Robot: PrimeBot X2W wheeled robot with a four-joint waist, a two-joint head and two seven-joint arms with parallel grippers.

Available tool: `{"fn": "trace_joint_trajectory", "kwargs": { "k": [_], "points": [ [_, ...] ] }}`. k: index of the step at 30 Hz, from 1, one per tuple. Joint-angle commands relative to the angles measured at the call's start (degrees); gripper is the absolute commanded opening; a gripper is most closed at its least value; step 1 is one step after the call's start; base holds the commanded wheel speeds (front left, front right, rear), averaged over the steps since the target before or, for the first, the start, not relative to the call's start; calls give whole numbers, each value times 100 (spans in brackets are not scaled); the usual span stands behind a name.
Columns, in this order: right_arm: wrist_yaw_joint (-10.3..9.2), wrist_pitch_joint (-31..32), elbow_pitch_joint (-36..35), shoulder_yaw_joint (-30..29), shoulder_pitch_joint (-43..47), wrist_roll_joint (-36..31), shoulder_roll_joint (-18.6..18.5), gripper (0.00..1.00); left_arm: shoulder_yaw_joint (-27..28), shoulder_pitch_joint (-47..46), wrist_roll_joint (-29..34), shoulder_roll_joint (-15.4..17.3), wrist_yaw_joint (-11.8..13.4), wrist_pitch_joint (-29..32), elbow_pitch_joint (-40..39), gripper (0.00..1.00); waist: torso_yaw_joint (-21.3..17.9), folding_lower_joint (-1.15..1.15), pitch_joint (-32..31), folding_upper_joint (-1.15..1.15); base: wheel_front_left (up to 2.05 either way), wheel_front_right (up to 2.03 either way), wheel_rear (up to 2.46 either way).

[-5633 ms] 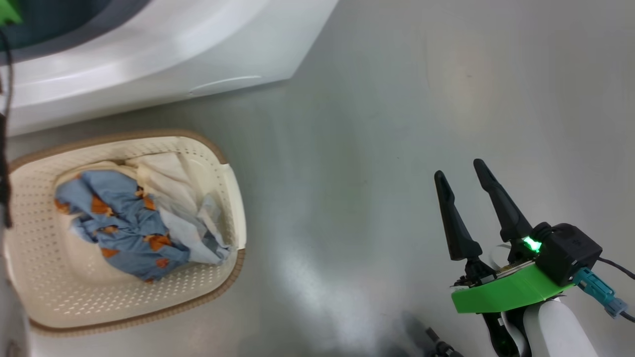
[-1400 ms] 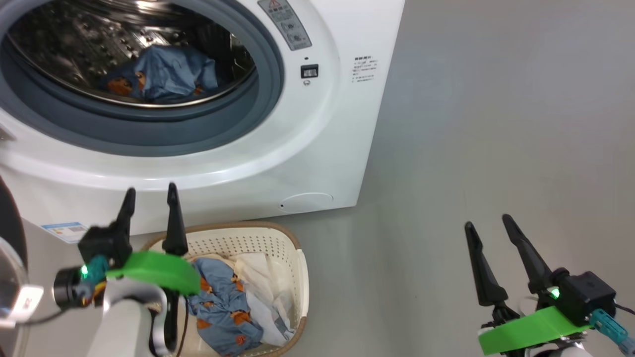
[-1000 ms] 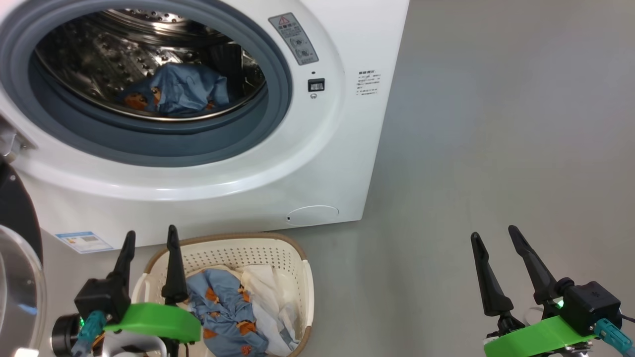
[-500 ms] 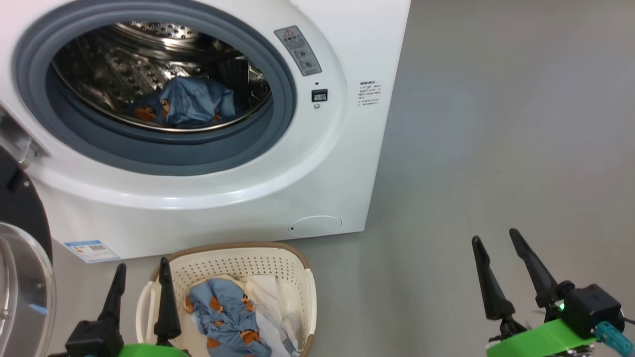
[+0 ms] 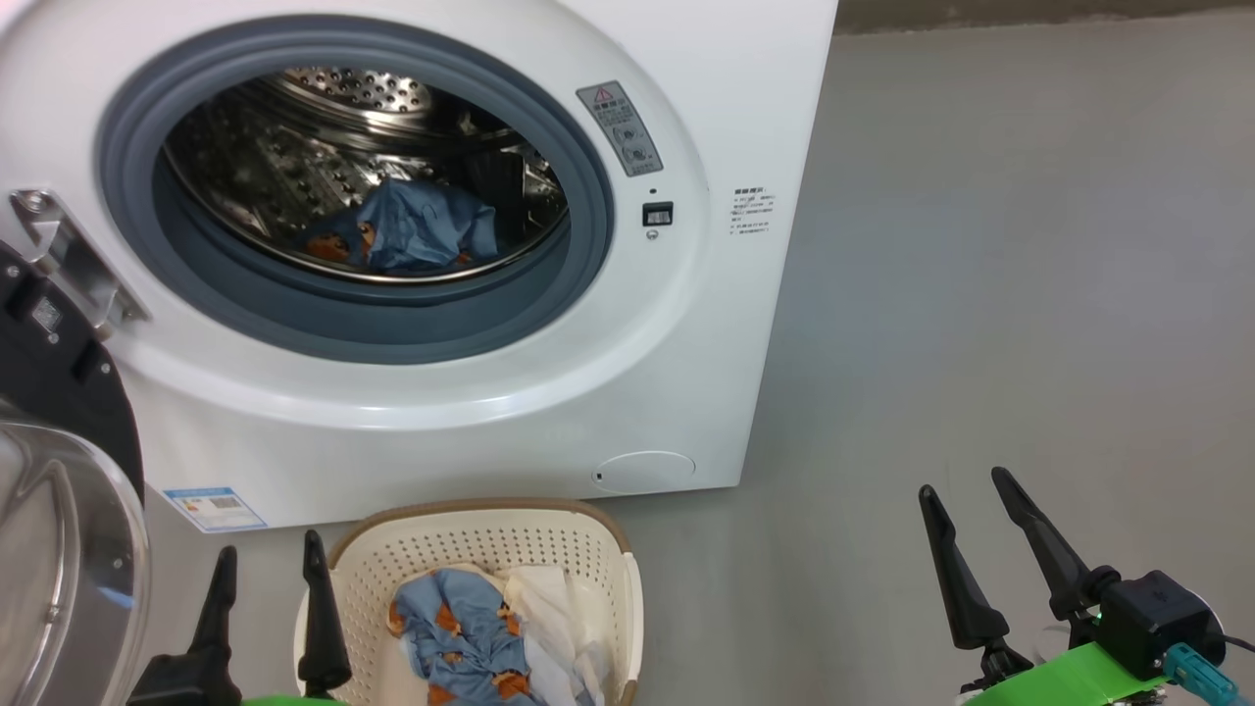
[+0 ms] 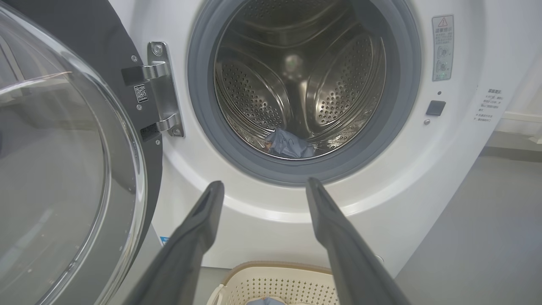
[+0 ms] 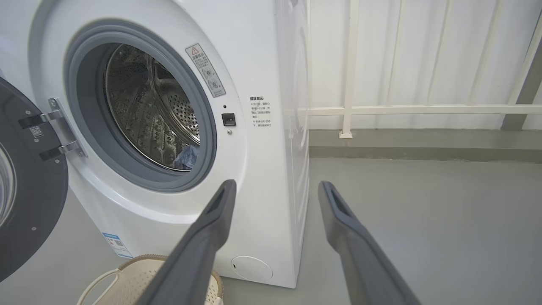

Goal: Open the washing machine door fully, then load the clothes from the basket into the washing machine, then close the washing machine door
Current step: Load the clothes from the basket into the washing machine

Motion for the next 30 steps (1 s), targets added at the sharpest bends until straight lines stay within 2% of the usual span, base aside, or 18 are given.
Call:
{"fn": "trace_joint_trajectory", "kwargs": {
  "k": [1, 20, 30],
  "points": [
    [9, -27, -113, 159, -52, -7, -69, 100, 185, -26, -35, 36, 41, -37, -175, 100, 21, 0, -35, 0, 0, 0, 0],
    [9, -27, -67, 232, 28, 44, -134, 100, 217, 209, -37, 36, 200, -37, -242, 100, -39, 0, -284, 0, 0, 0, 0],
    [9, -27, -78, 206, 101, 56, -178, 100, 227, 337, 29, 36, 179, -37, -303, 100, -65, 0, -365, 0, 0, 0, 0]
  ]
}}
